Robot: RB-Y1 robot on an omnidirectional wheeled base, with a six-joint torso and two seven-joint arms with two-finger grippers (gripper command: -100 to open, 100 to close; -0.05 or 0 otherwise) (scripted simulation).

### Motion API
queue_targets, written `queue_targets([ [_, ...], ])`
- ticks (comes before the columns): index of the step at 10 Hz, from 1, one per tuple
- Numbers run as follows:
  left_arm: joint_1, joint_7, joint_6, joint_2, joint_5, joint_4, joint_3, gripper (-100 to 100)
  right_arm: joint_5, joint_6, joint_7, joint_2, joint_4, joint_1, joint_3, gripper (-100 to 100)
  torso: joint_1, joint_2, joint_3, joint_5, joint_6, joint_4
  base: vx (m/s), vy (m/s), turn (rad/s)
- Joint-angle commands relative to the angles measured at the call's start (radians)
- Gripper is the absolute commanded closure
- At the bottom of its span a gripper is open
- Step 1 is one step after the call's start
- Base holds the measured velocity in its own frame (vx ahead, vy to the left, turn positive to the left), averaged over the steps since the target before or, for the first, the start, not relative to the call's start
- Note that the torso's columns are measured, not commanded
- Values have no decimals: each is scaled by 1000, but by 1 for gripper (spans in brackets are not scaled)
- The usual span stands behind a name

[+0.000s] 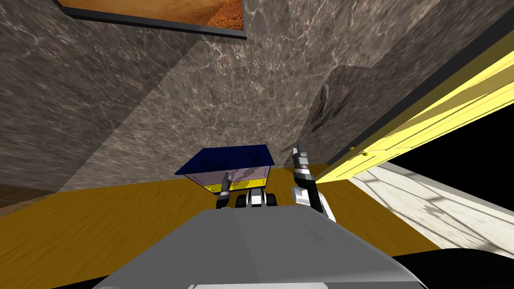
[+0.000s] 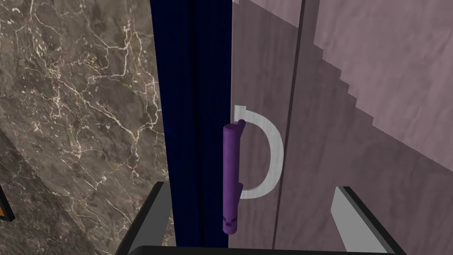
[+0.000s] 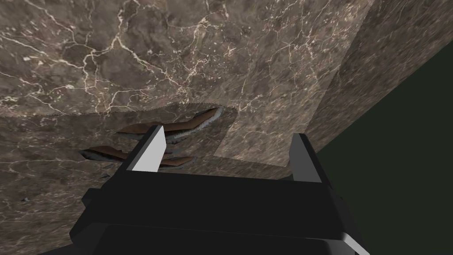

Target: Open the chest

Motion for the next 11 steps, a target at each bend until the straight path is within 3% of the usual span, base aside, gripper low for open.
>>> queue_targets([
  [1,-13,2,36,6,1,-23,3,-100,0,0,0,0,0,0,0,0,0,0,0,0,0,0,-8,-7,5],
  [2,-13,2,27,5,1,-17,3,-100,0,0,0,0,0,0,0,0,0,-1,0,0,0,0,0,0,0],
  [3,13,0,1,-1,-1,-12,-2,100,0,0,0,0,0,0,0,0,1,-1,0,0,0,0,8,8,-21],
  [6,45,-3,-44,-9,-4,1,-7,100,0,0,0,0,0,0,0,0,4,-6,-3,4,0,-6,14,14,-10],
  [8,22,1,-3,-1,-4,-33,-5,100,0,0,0,0,0,0,0,0,4,-7,-3,4,1,-5,-49,-11,18],
  [11,2,6,42,6,-6,-42,-4,100,0,0,0,0,0,0,0,0,3,3,2,3,-1,-3,-183,-24,30],
])
